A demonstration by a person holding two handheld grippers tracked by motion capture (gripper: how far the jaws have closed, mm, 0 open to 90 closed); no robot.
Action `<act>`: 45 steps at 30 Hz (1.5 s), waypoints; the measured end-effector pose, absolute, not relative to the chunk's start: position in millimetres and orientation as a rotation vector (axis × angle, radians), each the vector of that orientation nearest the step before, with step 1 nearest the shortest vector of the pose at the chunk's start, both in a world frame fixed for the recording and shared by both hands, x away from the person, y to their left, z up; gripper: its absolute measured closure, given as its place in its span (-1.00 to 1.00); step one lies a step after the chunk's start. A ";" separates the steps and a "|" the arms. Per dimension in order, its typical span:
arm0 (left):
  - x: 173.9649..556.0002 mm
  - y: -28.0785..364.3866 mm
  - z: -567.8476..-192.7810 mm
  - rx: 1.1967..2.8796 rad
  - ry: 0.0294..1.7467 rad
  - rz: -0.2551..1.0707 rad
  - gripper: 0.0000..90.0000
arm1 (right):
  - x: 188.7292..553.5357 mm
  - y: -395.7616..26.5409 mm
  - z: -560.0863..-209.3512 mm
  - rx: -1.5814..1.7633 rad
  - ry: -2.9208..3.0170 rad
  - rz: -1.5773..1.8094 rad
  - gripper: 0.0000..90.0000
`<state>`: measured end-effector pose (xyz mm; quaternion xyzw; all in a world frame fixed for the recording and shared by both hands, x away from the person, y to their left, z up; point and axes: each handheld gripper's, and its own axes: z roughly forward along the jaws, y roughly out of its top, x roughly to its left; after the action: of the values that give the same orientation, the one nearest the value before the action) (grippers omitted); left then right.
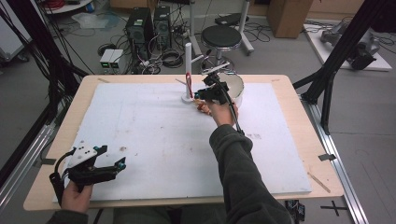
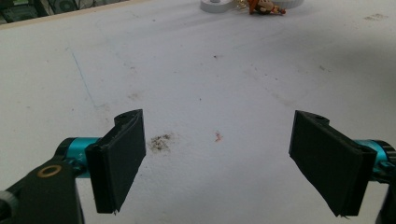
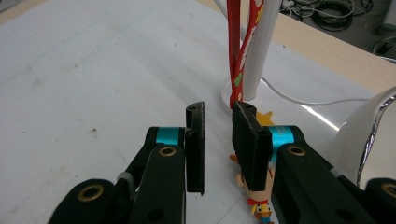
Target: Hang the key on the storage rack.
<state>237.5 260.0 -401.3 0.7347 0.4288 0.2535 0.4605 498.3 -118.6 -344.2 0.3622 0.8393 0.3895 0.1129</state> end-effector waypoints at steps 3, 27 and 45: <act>237.4 260.2 -401.2 1.810 1.054 0.625 -0.58 | 497.1 -123.3 -342.8 1.060 2.459 1.166 0.63; 237.7 260.3 -401.3 1.814 1.054 0.625 -0.58 | 491.6 -143.5 -339.7 1.067 2.434 1.308 0.31; 237.2 260.5 -401.4 1.819 1.055 0.621 -0.58 | 486.6 -151.1 -341.6 1.096 2.418 1.363 -0.30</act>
<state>237.2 260.5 -401.4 0.7380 0.4278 0.2521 0.4569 486.6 -151.1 -341.6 0.3662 0.8078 0.4552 0.0786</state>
